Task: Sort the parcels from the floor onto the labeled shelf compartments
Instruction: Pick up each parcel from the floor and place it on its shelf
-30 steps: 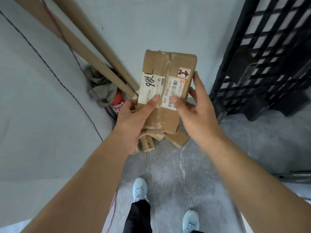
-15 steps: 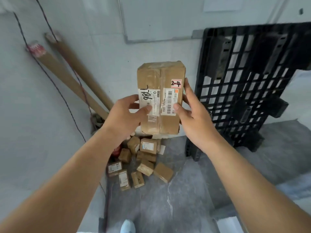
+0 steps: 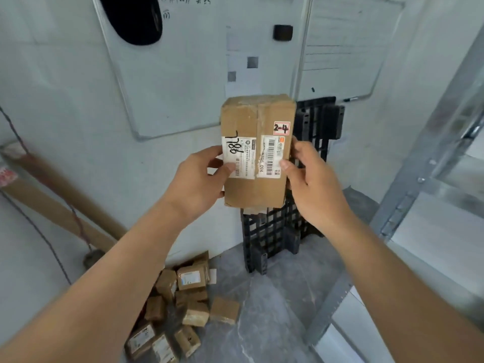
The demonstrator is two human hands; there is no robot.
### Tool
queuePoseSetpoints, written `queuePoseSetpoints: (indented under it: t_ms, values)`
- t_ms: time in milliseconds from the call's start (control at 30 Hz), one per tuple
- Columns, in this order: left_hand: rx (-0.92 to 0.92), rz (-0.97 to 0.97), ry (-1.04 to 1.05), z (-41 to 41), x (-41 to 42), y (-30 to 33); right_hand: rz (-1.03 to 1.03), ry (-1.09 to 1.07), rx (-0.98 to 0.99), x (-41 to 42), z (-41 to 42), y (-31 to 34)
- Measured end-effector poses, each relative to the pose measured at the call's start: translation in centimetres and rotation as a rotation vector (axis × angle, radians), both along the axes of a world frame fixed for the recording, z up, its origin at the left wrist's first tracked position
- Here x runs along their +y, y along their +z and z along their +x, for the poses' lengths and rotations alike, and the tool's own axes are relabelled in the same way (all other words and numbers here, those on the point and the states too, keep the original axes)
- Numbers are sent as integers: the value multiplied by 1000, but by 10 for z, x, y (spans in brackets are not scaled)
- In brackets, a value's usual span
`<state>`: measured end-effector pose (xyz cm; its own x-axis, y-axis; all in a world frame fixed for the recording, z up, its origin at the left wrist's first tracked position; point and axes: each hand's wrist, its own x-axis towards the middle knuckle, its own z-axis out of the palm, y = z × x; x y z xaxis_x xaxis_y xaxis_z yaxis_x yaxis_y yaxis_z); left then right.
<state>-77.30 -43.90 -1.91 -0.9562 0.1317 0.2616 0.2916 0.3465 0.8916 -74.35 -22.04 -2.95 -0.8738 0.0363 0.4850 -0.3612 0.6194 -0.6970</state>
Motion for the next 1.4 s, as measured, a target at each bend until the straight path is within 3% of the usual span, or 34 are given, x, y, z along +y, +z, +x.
queuePoseSetpoints:
  t_ms: [367,800,1400]
  values:
    - [122,88,-266,80,92,45,-5,-239,110,81,126,46]
    - [165,187,-634,179,262,96,32,-583,204,208,294,101]
    - [148,174,-1299,277,418,102,24,-1254,278,231,469,94]
